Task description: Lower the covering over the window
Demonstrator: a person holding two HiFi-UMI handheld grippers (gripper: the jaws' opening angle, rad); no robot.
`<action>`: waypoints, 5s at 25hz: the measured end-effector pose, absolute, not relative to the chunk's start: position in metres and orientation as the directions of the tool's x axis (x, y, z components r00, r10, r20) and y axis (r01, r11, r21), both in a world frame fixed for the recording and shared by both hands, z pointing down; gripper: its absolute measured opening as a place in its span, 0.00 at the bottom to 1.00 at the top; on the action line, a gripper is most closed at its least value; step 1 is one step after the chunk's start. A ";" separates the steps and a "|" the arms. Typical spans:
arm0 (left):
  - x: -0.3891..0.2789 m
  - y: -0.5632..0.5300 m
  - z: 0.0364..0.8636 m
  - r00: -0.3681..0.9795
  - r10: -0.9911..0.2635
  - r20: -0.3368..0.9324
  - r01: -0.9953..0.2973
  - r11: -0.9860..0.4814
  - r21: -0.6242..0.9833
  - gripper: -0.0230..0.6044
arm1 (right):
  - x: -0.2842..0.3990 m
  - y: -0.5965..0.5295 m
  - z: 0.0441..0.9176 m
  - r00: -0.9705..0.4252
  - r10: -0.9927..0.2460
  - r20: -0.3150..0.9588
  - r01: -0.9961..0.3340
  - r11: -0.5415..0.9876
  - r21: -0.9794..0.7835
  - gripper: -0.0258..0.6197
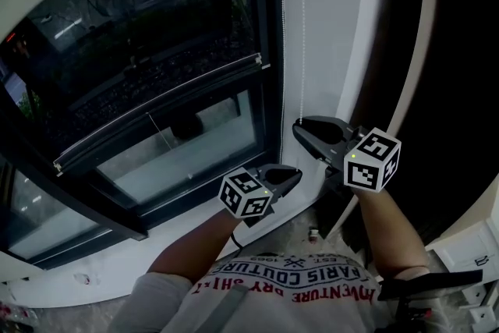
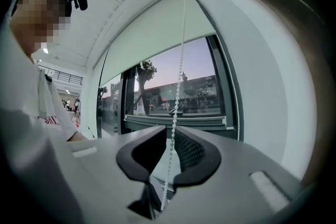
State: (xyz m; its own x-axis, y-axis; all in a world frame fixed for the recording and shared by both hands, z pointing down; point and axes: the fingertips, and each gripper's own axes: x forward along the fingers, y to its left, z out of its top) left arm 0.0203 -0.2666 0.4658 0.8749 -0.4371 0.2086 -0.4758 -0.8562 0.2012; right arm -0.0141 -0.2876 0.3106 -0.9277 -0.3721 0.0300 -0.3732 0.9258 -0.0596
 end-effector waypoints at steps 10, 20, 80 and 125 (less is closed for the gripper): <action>0.015 -0.269 0.466 0.871 -0.450 0.197 -0.485 -0.850 0.204 0.05 | -0.013 -0.291 0.309 -0.921 -0.389 0.007 -0.389 0.918 -0.072 0.04; 0.007 -0.262 0.524 0.819 -0.477 0.320 -0.541 -0.828 0.150 0.05 | -0.019 -0.282 0.365 -0.912 -0.402 0.084 -0.409 0.909 -0.078 0.04; 0.008 -0.344 0.288 0.877 -0.480 0.014 -0.478 -0.869 0.127 0.06 | -0.009 -0.300 0.484 -0.907 -0.356 0.224 -0.403 0.888 -0.221 0.04; 0.008 -0.298 0.442 0.853 -0.476 0.215 -0.520 -0.812 0.263 0.06 | 0.027 -0.272 0.529 -0.887 -0.330 0.322 -0.436 0.830 -0.349 0.18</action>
